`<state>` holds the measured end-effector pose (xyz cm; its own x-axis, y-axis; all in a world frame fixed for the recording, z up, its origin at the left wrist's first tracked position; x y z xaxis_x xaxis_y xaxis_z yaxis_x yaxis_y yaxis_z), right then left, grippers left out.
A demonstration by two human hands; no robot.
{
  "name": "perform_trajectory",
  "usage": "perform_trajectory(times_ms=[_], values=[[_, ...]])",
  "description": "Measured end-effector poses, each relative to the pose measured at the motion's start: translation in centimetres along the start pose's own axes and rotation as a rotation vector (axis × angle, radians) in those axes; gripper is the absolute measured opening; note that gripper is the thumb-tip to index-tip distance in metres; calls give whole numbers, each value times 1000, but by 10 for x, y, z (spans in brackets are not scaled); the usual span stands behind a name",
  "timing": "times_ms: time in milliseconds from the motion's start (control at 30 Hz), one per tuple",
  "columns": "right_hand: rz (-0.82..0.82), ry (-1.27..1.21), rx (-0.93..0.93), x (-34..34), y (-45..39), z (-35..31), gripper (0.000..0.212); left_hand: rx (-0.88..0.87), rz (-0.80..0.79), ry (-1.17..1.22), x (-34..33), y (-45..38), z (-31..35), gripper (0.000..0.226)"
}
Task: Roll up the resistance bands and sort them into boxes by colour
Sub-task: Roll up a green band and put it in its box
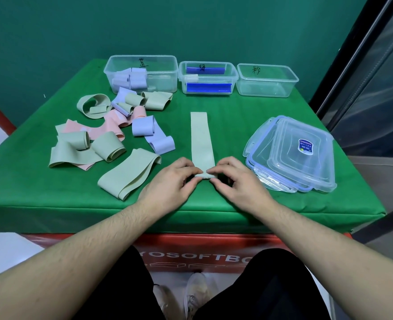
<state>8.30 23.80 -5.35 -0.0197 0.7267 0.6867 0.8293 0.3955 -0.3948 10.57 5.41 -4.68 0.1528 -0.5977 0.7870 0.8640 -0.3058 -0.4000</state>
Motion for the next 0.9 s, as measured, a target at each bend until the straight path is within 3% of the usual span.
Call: perform_trajectory(times_ms=[400,900], values=[[3,-42,13,1,4,-5,12,-15,-8,37,1,2,1,18],[21,-23,21,2,3,-5,21,-39,39,20,2,0,1,21]])
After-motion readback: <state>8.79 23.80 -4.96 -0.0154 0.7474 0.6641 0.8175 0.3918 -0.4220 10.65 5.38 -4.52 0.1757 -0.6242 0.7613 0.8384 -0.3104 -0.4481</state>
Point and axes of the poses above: each hand's wrist, its own y-axis away from the middle knuckle, its own x-axis out of the back of the hand, z = x × y, the point moved 4 cm from there along -y, towards the middle knuckle, and after that the axes turned 2 degrees about -x, right-handed, at the moved point
